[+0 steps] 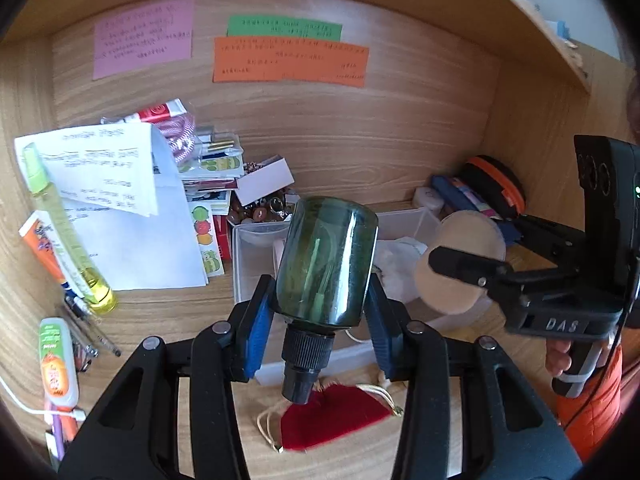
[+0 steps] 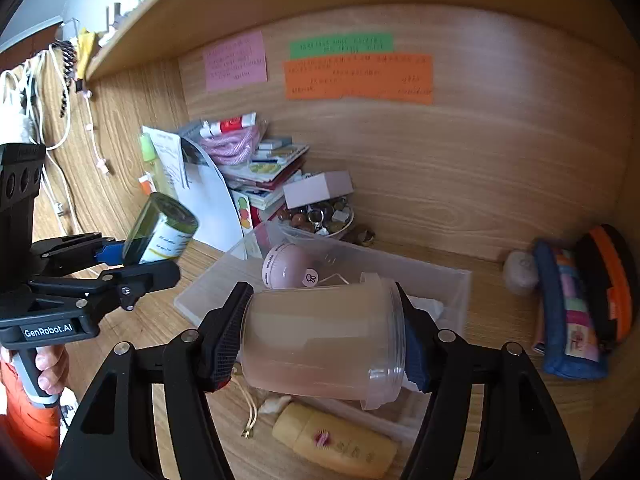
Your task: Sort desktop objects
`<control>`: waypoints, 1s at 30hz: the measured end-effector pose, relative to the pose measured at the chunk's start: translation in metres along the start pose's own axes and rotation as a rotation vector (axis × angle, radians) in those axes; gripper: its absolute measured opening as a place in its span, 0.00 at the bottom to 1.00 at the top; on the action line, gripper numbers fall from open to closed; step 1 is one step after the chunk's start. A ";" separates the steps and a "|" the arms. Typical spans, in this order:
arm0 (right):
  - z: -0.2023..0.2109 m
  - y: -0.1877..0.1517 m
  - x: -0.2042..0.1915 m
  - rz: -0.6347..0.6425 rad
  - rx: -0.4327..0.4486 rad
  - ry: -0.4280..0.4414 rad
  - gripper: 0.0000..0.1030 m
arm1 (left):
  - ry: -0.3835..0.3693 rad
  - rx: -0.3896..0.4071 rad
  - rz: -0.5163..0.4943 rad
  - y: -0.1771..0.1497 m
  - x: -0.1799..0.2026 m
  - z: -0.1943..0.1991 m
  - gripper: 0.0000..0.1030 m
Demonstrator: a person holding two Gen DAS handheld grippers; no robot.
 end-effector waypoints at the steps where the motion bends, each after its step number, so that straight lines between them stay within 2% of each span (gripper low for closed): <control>1: -0.007 0.000 0.000 0.002 -0.008 0.001 0.61 | 0.000 -0.008 0.000 0.002 -0.001 -0.006 0.42; 14: -0.059 -0.015 0.017 -0.051 -0.078 0.041 0.61 | -0.008 -0.112 0.017 0.001 -0.012 -0.071 0.42; 30: -0.081 -0.021 0.003 0.031 -0.124 -0.012 0.61 | -0.003 -0.170 -0.003 -0.009 -0.010 -0.092 0.42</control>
Point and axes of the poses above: each gripper's, at about its wrist camera, not at the fingertips, and z roughly against the way its jaws point, x to its right, y to its top, the point moved 1 cm from there along -z, roughly the way its jaws point, and after that the axes turned 6 degrees about z, right-handed, at the moved point
